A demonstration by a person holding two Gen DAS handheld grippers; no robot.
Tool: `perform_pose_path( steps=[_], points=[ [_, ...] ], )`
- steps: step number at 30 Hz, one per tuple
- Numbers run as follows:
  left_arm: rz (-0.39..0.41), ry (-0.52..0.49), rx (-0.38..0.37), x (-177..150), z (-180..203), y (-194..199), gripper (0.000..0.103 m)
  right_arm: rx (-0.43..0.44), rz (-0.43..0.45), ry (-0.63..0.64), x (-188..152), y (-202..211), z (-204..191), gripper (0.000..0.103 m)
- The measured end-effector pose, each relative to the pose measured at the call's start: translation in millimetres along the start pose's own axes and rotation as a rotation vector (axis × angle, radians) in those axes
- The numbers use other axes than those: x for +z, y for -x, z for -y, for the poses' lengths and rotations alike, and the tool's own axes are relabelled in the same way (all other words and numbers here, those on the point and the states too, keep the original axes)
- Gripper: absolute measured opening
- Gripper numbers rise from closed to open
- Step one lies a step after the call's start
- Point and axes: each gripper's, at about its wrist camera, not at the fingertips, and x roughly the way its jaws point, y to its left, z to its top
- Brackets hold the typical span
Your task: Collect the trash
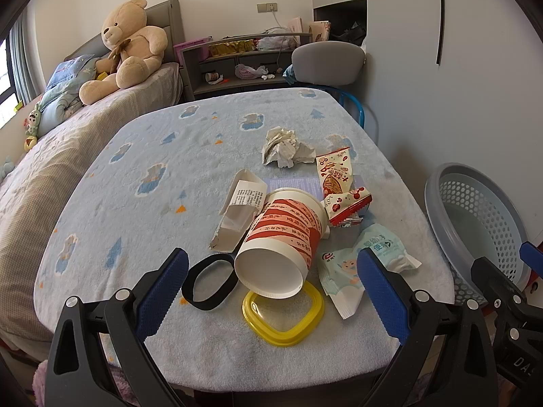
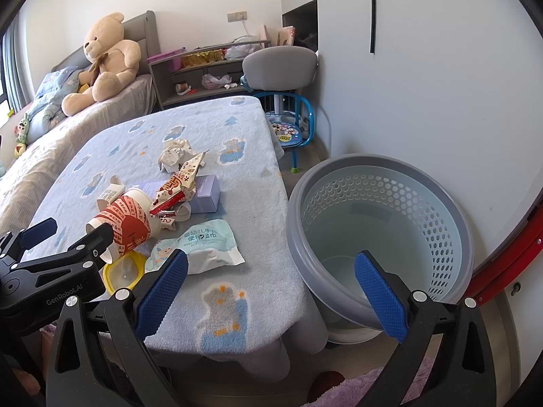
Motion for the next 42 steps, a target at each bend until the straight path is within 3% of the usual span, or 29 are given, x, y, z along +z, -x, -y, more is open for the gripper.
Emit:
perform_pose_path(
  steps=[33,42],
  points=[
    [-0.003,0.002,0.001,-0.4,0.2,0.4,0.095,0.000,0.003,0.003,0.4,0.3,-0.7,0.097],
    [-0.018,0.028,0.015,-9.8,-20.1,-0.2,0.095,0.012,-0.001,0.000,0.0,1.1,0.2,0.097]
  ],
)
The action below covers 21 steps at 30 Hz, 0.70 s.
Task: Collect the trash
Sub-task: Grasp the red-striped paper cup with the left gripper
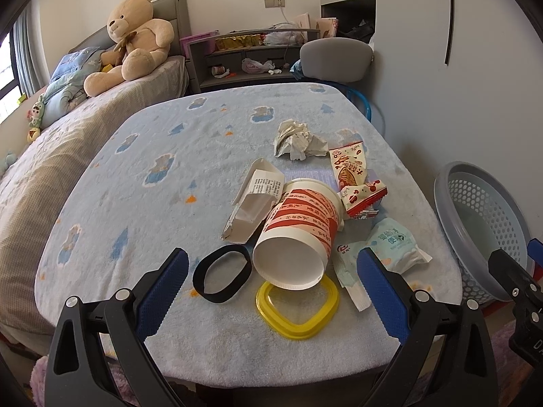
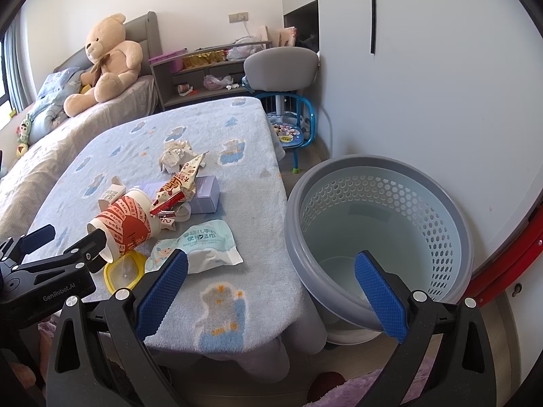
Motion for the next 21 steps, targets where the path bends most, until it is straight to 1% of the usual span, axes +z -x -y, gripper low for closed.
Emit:
perform_pose_path(
  steps=[3,7,8,11,16,21],
  points=[
    [0.001,0.014,0.011,1.5,-5.7,1.7,0.095,0.009,-0.004,0.002,0.6,-1.6,4.1,0.097],
    [-0.006,0.032,0.020,1.2,-17.3,0.4,0.095,0.029,-0.018,0.015,2.8,-5.1,-3.1,0.097],
    [-0.010,0.036,0.020,1.2,-20.6,-0.3,0.095,0.037,-0.020,0.015,0.9,-0.4,-3.9,0.097],
    [-0.025,0.041,0.013,1.7,-28.3,-4.0,0.095,0.049,-0.031,0.019,0.7,-5.1,-8.7,0.097],
    [-0.053,0.034,-0.018,4.1,-33.1,-8.7,0.095,0.057,-0.024,0.005,2.5,-8.4,-8.3,0.097],
    [-0.054,0.034,-0.059,11.3,-29.9,-7.9,0.095,0.071,-0.032,-0.017,1.8,-12.3,-4.4,0.097]
  ],
)
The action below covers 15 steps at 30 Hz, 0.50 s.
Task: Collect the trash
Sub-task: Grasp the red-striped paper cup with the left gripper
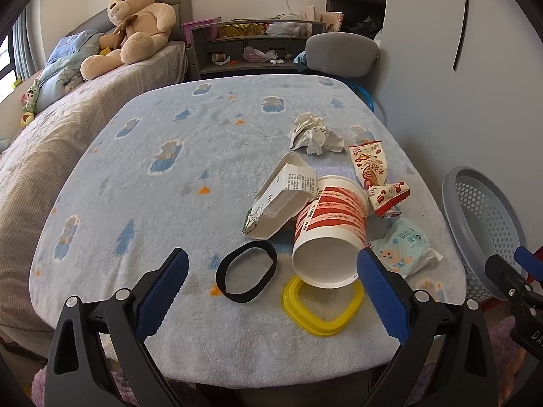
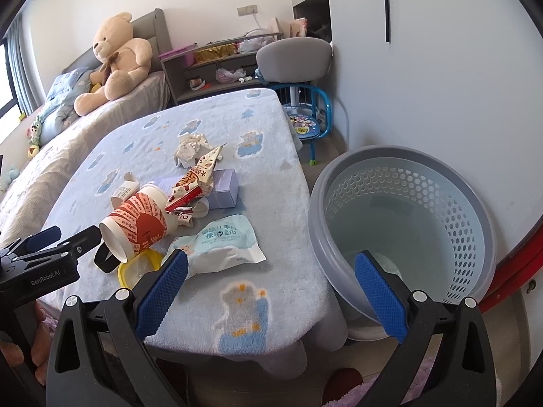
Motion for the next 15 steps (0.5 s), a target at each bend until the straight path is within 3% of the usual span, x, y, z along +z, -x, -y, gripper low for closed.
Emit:
perform_pose_path(
  steps=[15],
  points=[
    [-0.089,-0.047,-0.056,17.7,31.7,-41.6,0.095,0.050,0.012,-0.036,0.9,5.7,10.4,0.097]
  ],
)
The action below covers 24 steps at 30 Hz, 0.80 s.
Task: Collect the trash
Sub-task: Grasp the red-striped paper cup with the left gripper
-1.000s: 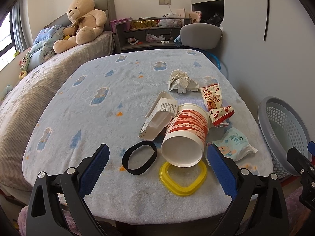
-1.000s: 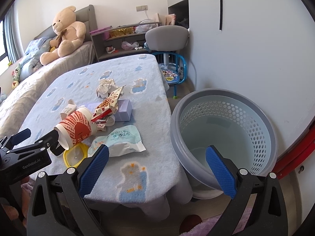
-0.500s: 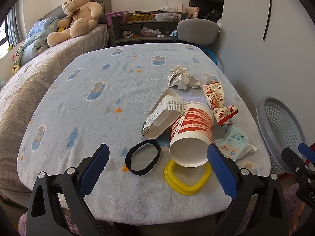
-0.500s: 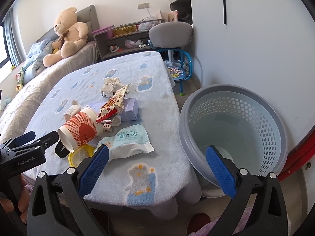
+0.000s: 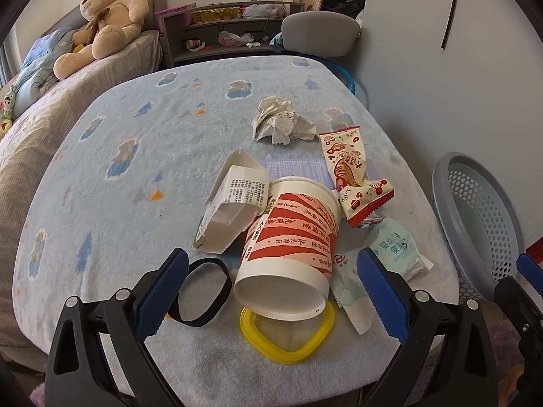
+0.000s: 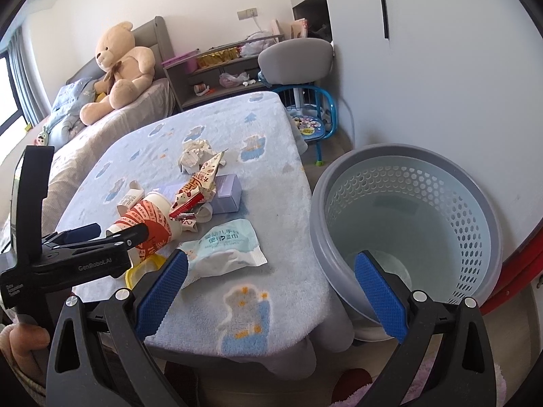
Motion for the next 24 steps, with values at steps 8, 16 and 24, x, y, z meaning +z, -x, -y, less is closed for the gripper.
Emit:
perform_pose_path(
  steps=[8,16,24],
  points=[
    [-0.018,-0.022,0.009,5.3,7.5,-13.4,0.095,0.017,0.002,-0.013,0.1,1.4,3.0,0.097],
    [-0.039,-0.044,-0.016,4.3,12.6,-18.4,0.066,0.013,0.003,-0.013,0.5,1.6,3.2,0.097],
    [-0.026,-0.031,-0.043,-1.8,7.3,-10.4,0.061,-0.003,0.003,-0.002,0.7,2.1,4.5,0.097]
  ],
)
